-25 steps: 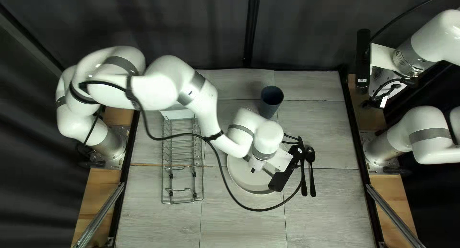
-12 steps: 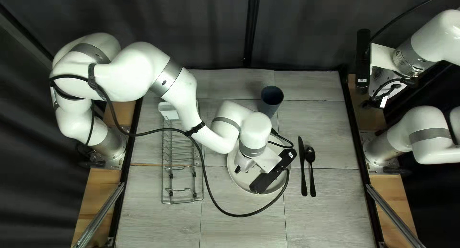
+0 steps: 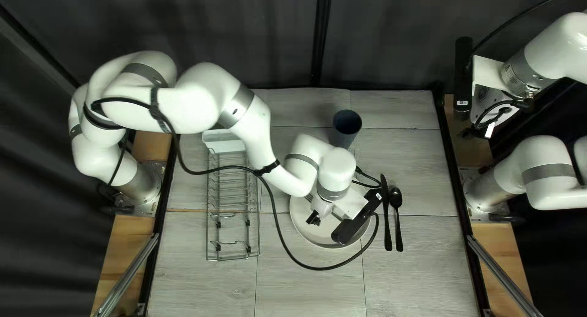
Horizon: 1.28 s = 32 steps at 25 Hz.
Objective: Pick up and place plate onto table. Place down one fork to the left of the plate. Place spoon and knife to the right of the plate. Place cup above the knife and spoon
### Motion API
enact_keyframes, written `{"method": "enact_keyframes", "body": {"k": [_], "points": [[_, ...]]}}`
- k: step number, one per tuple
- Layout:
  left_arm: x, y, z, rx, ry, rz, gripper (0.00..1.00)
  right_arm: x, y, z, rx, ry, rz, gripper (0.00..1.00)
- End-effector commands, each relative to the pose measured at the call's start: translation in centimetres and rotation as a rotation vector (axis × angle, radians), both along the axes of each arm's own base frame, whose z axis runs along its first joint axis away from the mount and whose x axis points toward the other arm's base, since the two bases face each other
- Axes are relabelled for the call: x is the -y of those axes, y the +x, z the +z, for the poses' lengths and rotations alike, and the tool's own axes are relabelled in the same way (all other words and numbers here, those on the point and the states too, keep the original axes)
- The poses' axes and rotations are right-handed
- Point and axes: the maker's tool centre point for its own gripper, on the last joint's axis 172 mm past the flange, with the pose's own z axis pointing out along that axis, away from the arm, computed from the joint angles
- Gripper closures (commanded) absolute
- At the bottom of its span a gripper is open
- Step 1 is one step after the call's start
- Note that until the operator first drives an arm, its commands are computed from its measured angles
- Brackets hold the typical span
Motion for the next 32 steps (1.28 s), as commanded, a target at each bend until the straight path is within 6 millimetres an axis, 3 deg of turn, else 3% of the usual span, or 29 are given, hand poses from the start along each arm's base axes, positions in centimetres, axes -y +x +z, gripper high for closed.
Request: {"method": "enact_keyframes", "body": {"k": [1, 7, 13, 14, 15, 16, 17, 23, 28, 31, 32], "points": [[-0.1, 0.8, -1.2, -0.008, 0.016, 0.036, 0.0, 0.0, 0.0, 0.0, 0.0, 0.0, 0.0, 0.0], [-0.1, 0.8, -2.5, -0.038, 0.049, 0.064, 0.0, 0.0, 0.0, 0.0, 0.0, 0.0, 0.0, 0.0], [-0.3, 0.7, -3.4, -0.035, 0.059, 0.075, 0.07, 0.0, 0.0, 0.0, 0.0, 0.0, 0.0, 0.0], [-0.4, 0.7, -3.5, -0.032, 0.06, 0.076, 0.14, 0.0, 0.0, 0.0, 0.0, 0.0, 0.0, 0.0], [-0.4, 0.7, -3.5, -0.032, 0.06, 0.076, 0.75, 0.0, 0.0, 0.0, 0.0, 0.0, 0.0, 0.0], [-0.4, 0.7, -3.5, -0.031, 0.063, 0.077, 0.93, 0.0, 0.0, 0.0, 0.0, 0.0, 0.0, 0.0], [-0.3, 0.7, -3.5, -0.031, 0.067, 0.077, 1.0, 0.0, 0.0, 0.0, 0.0, 0.0, 0.0, 0.0], [0.0, 0.4, -2.6, -0.028, 0.099, 0.076, 1.0, 0.0, 0.0, 0.0, 0.0, 0.0, 0.0, 0.0], [1.1, -1.3, 2.7, -0.011, 0.083, 0.03, 1.0, 0.0, 0.0, 0.0, 0.0, 0.0, 0.0, 0.0], [1.9, -2.9, 5.6, -0.018, 0.036, -0.071, 1.0, 0.0, 0.0, 0.0, 0.0, 0.0, 0.0, 0.0], [2.1, -4.4, 6.9, -0.023, 0.012, -0.123, 1.0, 0.0, 0.0, 0.0, 0.0, 0.0, 0.0, 0.0]]}}
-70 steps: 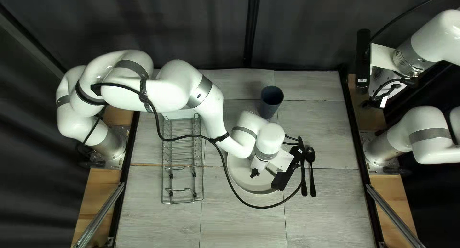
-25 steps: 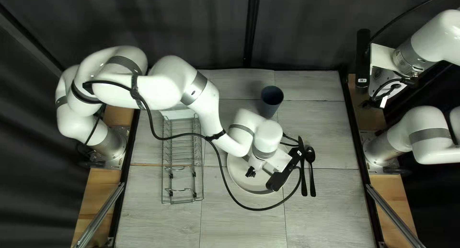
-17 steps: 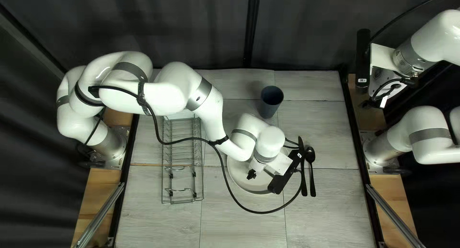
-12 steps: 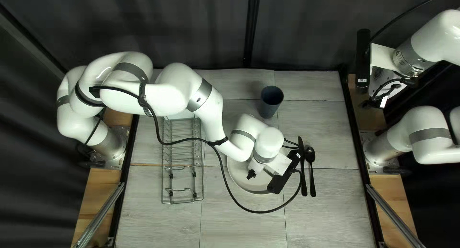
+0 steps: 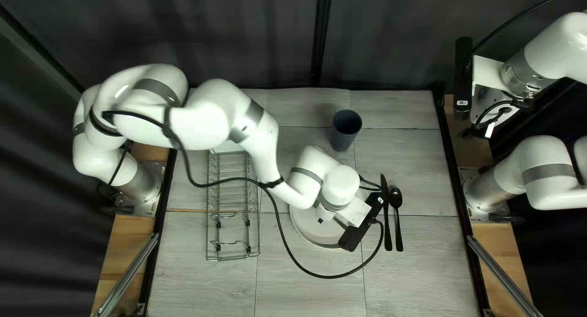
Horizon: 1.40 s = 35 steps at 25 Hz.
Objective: Pick up and place plate onto table. Place down one fork to the left of the plate. Place spoon and knife to the right of the plate. Place cup above the knife and spoon
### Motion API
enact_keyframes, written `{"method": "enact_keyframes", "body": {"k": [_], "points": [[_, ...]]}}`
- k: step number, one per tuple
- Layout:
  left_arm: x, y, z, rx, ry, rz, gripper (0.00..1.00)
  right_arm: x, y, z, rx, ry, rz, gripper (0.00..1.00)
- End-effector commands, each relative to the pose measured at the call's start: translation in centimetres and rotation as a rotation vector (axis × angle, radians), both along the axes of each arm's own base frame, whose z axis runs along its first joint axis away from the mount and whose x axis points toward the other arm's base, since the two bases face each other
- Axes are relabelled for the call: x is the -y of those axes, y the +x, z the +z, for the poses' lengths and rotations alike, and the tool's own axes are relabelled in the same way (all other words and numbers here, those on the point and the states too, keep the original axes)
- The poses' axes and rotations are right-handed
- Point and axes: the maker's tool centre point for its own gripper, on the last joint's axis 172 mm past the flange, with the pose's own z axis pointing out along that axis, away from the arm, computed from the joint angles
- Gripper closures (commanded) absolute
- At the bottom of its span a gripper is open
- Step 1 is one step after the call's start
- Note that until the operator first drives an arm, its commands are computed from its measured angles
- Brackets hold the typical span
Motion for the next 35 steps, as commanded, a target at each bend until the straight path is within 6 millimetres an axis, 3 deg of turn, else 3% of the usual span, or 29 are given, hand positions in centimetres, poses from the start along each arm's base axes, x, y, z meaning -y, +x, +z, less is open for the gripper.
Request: {"method": "enact_keyframes", "body": {"k": [1, 4, 5, 6, 10, 15, 25, 27, 29, 30, 31, 33, 35], "points": [[1.2, -3.5, 4.1, -0.019, -0.075, -0.148, 1.0, 0.0, 0.0, 0.0, 0.0, 0.0, 0.0, 0.0], [1.2, -3.3, 4.9, 0.026, -0.062, -0.115, 1.0, 0.0, 0.0, 0.0, 0.0, 0.0, 0.0, 0.0], [1.3, -2.6, 4.4, 0.045, -0.053, -0.101, 0.06, 0.0, 0.0, 0.0, 0.0, 0.0, 0.0, 0.0], [1.4, -1.7, 3.4, 0.06, -0.044, -0.091, 0.0, 0.0, 0.0, 0.0, 0.0, 0.0, 0.0, 0.0], [1.7, 1.6, -1.0, 0.093, -0.03, -0.086, 0.0, 0.0, 0.0, 0.0, 0.0, 0.0, 0.0, 0.0], [1.2, 2.6, -4.1, 0.06, -0.022, -0.081, 0.0, 0.0, 0.0, 0.0, 0.0, 0.0, 0.0, 0.0], [0.4, 2.9, -6.3, 0.025, -0.007, -0.04, 0.04, 0.0, 0.0, 0.0, 0.0, 0.0, 0.0, 0.0], [0.3, 2.7, -6.2, 0.024, -0.002, -0.032, 0.13, 0.0, 0.0, 0.0, 0.0, 0.0, 0.0, 0.0], [0.2, 2.6, -6.2, 0.024, 0.002, -0.026, 0.38, 0.0, 0.0, 0.0, 0.0, 0.0, 0.0, 0.0], [0.2, 2.7, -6.2, 0.024, 0.005, -0.023, 0.75, 0.0, 0.0, 0.0, 0.0, 0.0, 0.0, 0.0], [0.1, 2.6, -6.4, 0.024, 0.007, -0.021, 0.87, 0.0, 0.0, 0.0, 0.0, 0.0, 0.0, 0.0], [-0.1, 2.5, -6.7, 0.023, 0.011, -0.015, 1.0, 0.0, 0.0, 0.0, 0.0, 0.0, 0.0, 0.0], [0.0, 2.4, -6.7, 0.022, 0.016, -0.01, 1.0, 0.0, 0.0, 0.0, 0.0, 0.0, 0.0, 0.0]]}}
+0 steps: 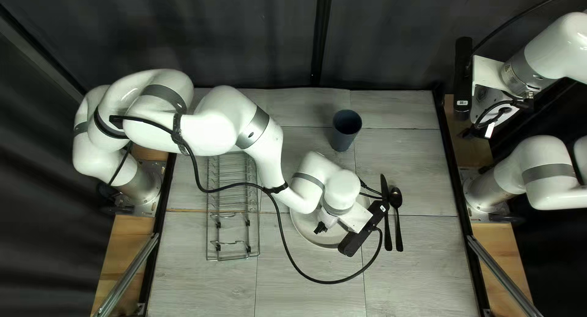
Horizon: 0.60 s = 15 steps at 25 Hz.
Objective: Pick up and place plate onto table. Place down one fork to the left of the plate. Place spoon and knife to the right of the plate. Place cup above the knife and spoon
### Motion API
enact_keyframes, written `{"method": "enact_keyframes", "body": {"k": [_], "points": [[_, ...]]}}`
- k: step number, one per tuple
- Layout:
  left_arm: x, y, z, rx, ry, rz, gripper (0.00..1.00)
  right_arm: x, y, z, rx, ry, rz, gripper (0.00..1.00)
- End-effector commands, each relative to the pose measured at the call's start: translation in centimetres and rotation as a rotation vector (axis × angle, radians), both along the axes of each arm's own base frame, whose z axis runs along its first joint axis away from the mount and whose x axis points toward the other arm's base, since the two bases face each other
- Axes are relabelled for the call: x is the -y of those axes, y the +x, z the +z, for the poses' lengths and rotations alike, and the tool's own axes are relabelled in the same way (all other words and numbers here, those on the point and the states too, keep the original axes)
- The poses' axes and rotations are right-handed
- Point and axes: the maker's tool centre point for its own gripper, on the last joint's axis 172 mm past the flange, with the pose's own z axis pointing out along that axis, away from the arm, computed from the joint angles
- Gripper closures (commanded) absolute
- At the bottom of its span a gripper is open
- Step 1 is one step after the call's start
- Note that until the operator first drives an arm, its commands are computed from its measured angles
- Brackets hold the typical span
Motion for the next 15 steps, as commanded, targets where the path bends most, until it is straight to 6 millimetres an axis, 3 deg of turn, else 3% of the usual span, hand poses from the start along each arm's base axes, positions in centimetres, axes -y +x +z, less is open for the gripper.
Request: {"method": "enact_keyframes", "body": {"k": [1, 6, 12, 14, 15], "points": [[0.0, -0.3, 0.1, -0.002, 0.01, 0.007, 1.0, 0.0, 0.0, 0.0, 0.0, 0.0, 0.0, 0.0], [0.3, -0.7, 1.2, -0.014, 0.032, -0.006, 1.0, 0.0, 0.0, 0.0, 0.0, 0.0, 0.0, 0.0], [2.3, -3.3, 7.7, -0.044, 0.015, -0.153, 1.0, 0.0, 0.0, 0.0, 0.0, 0.0, 0.0, 0.0], [2.5, -3.8, 8.8, -0.048, 0.01, -0.181, 1.0, 0.0, 0.0, 0.0, 0.0, 0.0, 0.0, 0.0], [2.5, -3.8, 9.1, -0.04, 0.011, -0.181, 0.5, 0.0, 0.0, 0.0, 0.0, 0.0, 0.0, 0.0]]}}
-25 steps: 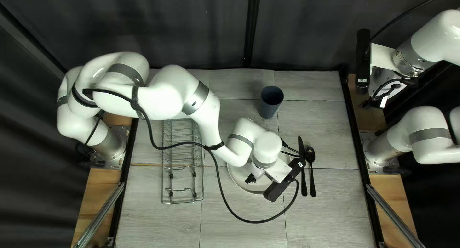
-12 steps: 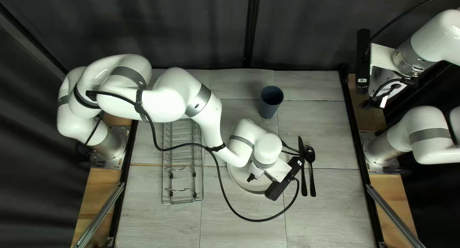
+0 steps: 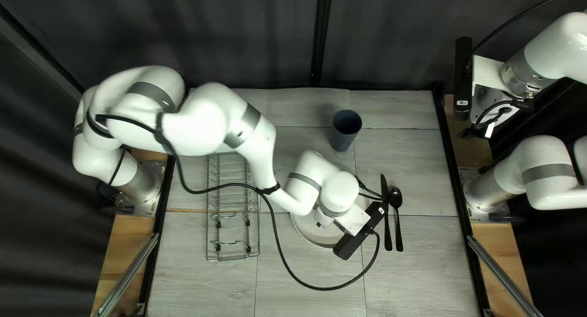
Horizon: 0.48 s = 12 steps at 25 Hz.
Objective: Pick up and place plate onto table. Place down one fork to the left of the plate. Place spoon and knife to the right of the plate. Place cup above the knife and spoon
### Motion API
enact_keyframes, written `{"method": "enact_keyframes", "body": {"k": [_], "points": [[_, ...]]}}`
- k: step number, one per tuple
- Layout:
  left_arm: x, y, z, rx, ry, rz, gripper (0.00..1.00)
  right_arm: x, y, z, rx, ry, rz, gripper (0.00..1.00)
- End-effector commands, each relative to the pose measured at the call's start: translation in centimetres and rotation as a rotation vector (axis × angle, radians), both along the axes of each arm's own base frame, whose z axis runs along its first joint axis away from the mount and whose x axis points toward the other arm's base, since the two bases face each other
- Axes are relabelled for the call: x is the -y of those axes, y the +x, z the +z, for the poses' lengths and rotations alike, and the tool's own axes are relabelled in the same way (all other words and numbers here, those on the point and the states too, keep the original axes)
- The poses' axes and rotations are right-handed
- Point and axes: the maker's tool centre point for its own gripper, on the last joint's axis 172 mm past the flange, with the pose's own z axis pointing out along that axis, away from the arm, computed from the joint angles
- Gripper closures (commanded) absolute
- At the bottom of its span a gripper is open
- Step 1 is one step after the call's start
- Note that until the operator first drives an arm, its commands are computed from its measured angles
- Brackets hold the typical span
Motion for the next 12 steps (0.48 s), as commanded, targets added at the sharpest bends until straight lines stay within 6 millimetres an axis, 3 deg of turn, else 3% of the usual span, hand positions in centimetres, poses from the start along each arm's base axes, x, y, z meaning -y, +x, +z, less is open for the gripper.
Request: {"method": "enact_keyframes", "body": {"k": [1, 7, 12], "points": [[0.9, -0.9, 2.3, 0.001, -0.014, -0.05, 0.0, 0.0, 0.0, 0.0, 0.0, 0.0, 0.0, 0.0], [0.6, 1.9, -2.4, 0.026, 0.002, -0.013, 0.0, 0.0, 0.0, 0.0, 0.0, 0.0, 0.0, 0.0], [-0.2, 2.7, -5.2, 0.014, 0.004, 0.018, 0.0, 0.0, 0.0, 0.0, 0.0, 0.0, 0.0, 0.0]]}}
